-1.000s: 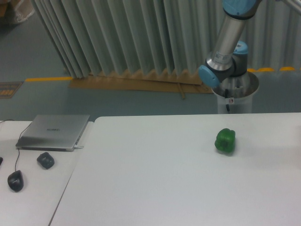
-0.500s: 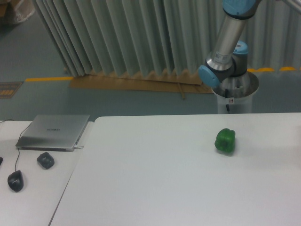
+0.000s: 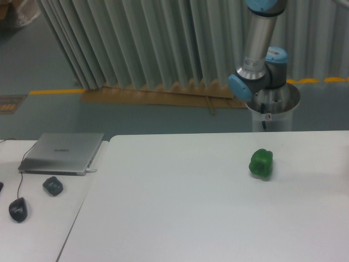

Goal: Place the red pepper on the table

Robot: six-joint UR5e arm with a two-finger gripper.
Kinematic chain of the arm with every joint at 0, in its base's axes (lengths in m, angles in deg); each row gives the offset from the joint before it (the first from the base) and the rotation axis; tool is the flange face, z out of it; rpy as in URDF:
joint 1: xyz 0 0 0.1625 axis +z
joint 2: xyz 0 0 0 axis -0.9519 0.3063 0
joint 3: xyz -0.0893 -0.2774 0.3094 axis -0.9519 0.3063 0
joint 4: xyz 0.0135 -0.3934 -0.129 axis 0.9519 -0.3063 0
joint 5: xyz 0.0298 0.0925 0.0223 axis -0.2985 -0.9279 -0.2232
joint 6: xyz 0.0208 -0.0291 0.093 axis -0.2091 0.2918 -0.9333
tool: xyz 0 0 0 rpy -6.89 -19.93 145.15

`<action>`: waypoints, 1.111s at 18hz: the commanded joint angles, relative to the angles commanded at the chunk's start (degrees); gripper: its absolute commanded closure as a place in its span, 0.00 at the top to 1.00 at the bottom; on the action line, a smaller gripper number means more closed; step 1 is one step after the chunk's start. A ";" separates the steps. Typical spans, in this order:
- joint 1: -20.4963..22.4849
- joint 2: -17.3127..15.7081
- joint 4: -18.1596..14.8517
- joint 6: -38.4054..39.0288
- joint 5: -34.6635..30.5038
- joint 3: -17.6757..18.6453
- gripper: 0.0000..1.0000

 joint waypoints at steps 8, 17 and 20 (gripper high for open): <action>-9.67 -0.45 0.26 -8.77 0.51 0.35 0.46; -18.46 4.65 1.23 -6.38 0.42 0.18 0.47; -19.26 5.00 2.90 -4.88 0.42 0.26 0.48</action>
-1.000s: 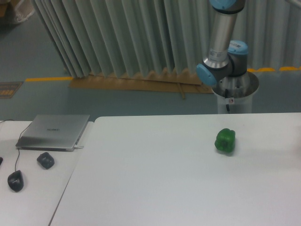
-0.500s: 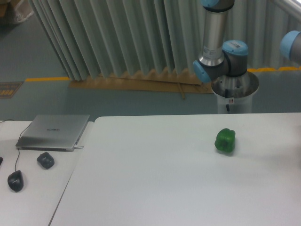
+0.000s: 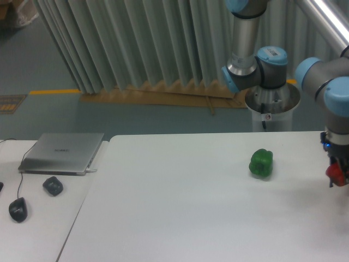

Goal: Place the red pepper on the table
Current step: 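Swing the gripper holding the red pepper down toward the table, then lower the red pepper onto the table and open the gripper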

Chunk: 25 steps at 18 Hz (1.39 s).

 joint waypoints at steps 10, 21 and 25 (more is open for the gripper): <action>-3.08 3.78 4.92 2.64 -0.26 0.53 0.53; -3.34 3.60 5.10 3.69 -0.44 0.53 0.94; -3.60 3.17 4.92 4.66 -0.53 0.53 1.00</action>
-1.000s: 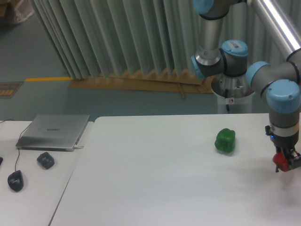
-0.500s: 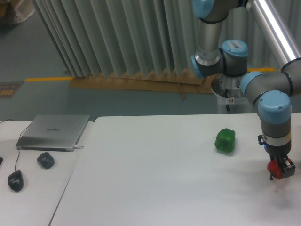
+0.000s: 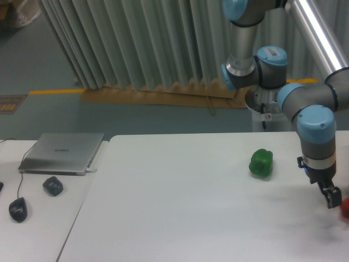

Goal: Place the red pepper on the table
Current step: 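Lower the red pepper onto the table and open the gripper, then raise the open gripper away from the placed red pepper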

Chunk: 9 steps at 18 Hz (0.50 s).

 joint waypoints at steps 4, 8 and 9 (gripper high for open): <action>-0.09 -0.35 -0.09 0.00 0.00 -0.17 1.00; -0.88 -1.93 -0.09 0.00 0.00 -0.17 1.00; -0.88 -2.37 -0.09 0.00 0.52 -0.18 1.00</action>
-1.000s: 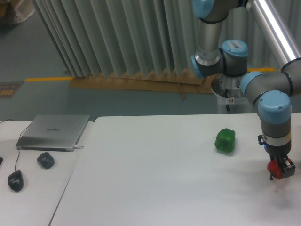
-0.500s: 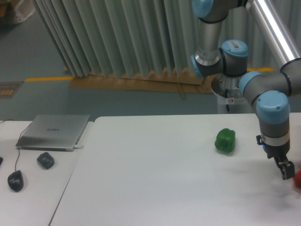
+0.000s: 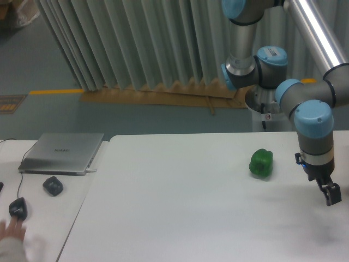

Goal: Place the red pepper on the table
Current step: 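Raise the open gripper away from the placed red pepper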

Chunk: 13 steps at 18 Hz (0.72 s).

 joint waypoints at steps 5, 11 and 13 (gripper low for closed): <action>0.00 -2.28 -0.09 -0.18 0.36 0.09 1.00; 0.61 -6.94 -4.03 -0.70 2.90 -0.70 1.00; 0.70 -8.00 -9.03 -0.70 2.82 -2.36 1.00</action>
